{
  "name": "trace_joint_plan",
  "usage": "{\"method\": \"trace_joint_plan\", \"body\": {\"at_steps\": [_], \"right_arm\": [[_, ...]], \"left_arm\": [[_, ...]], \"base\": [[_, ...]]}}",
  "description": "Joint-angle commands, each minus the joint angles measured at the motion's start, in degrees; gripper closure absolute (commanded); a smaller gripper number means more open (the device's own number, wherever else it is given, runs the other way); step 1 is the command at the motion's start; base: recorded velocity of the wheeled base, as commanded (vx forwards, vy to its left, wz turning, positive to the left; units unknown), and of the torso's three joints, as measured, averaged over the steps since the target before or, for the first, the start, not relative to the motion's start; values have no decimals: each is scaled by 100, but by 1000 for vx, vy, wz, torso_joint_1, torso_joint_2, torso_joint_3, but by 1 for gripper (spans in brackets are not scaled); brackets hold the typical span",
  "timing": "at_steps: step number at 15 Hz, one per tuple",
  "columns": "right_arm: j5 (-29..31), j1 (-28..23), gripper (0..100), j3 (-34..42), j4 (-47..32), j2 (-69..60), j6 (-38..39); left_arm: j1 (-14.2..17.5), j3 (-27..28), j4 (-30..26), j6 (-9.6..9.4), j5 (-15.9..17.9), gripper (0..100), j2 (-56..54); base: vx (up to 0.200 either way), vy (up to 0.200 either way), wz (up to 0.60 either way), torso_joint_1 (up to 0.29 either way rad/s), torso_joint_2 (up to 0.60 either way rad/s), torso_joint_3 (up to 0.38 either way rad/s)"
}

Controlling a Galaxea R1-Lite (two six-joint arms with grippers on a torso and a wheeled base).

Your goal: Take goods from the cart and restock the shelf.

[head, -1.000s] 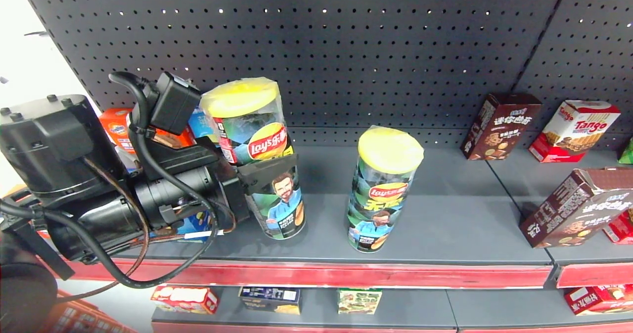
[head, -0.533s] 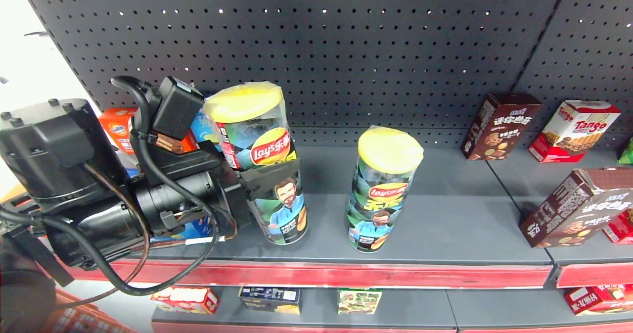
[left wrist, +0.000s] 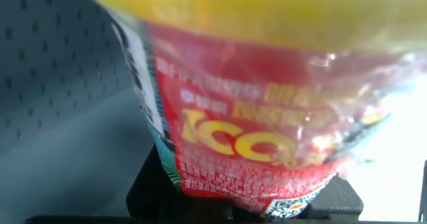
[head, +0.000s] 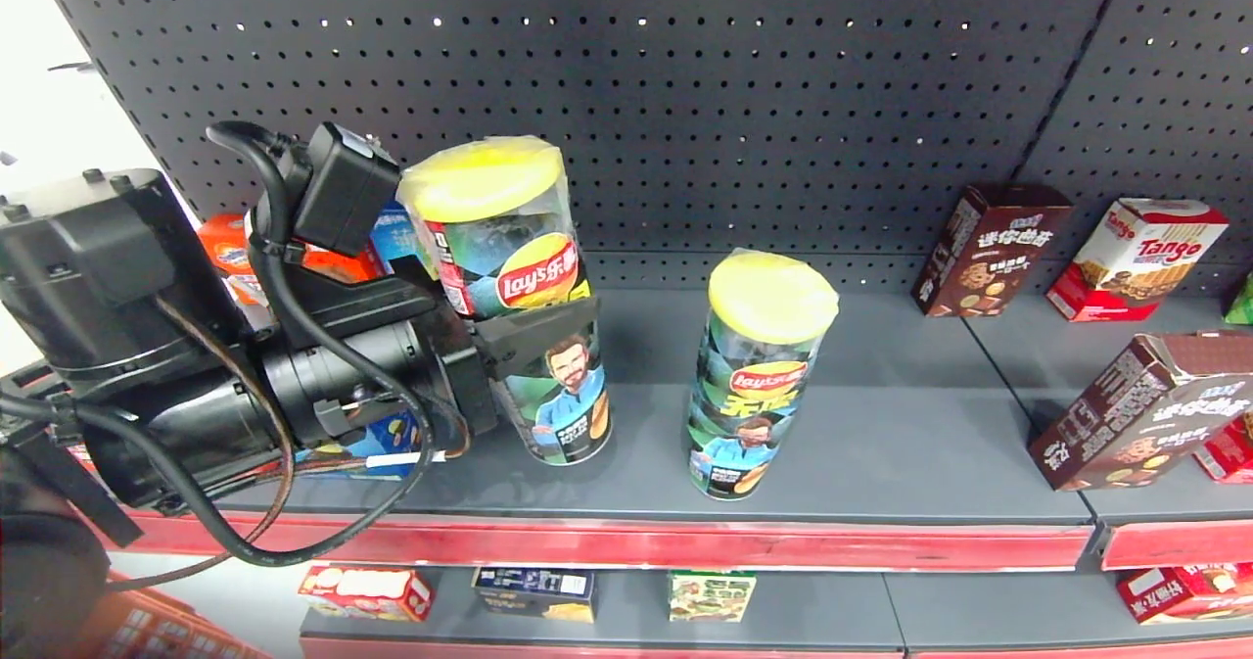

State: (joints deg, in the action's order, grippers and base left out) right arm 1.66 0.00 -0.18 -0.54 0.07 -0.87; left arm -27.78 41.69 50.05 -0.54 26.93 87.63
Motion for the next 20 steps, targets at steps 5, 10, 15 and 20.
{"method": "trace_joint_plan", "body": {"at_steps": [5, 10, 15, 20], "right_arm": [[1, 0, 0, 1, 1, 19, -1], [1, 0, 0, 1, 1, 19, -1], [1, 0, 0, 1, 1, 19, -1], [1, 0, 0, 1, 1, 19, -1]], "left_arm": [[309, 1350, -1314, -447, 146, 100, 422], [344, 2651, -1349, -403, 902, 100, 1433], [344, 3205, -1349, -368, 928, 100, 2171], [396, 4708, -2545, -439, 1236, 100, 2769]], "base": [[0, 0, 0, 0, 0, 0], [0, 0, 0, 0, 0, 0], [0, 0, 0, 0, 0, 0], [0, 0, 0, 0, 0, 0]]}}
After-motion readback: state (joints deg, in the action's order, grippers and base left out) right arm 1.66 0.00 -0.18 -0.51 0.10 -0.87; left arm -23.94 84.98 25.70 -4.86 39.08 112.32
